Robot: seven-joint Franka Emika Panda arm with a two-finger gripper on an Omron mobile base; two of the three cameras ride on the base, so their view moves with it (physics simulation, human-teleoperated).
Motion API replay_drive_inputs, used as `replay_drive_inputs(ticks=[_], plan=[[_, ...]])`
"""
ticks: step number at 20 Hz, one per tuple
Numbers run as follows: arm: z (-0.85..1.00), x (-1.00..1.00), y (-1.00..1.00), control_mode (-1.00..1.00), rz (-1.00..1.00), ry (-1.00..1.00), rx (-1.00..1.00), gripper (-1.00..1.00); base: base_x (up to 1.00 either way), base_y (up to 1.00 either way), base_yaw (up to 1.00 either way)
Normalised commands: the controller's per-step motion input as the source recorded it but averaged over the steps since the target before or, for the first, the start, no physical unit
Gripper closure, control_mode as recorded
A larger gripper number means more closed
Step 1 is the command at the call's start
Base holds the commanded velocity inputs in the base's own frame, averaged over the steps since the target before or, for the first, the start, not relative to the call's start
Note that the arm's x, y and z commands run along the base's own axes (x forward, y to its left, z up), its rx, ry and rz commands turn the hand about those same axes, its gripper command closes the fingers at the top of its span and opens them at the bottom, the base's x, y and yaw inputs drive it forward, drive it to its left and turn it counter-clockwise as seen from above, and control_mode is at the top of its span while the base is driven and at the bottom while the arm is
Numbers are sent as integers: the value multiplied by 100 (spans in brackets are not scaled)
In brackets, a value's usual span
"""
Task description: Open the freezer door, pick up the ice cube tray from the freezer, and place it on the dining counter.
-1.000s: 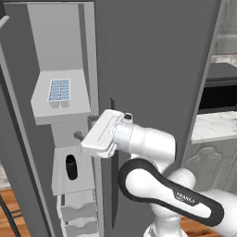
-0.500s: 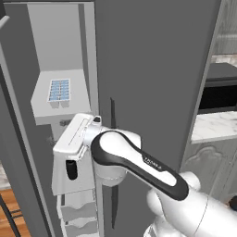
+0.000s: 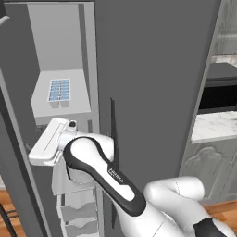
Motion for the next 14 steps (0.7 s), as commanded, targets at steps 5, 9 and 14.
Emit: replay_drive_inputs(ticks=[5, 9, 14], plan=[[0, 12, 55, -100, 2, 1, -2, -100, 0, 0, 0], [0, 6, 54, -100, 1, 0, -1, -100, 0, 0, 0], [0, 0, 33, -100, 0, 0, -1, -100, 0, 0, 0]])
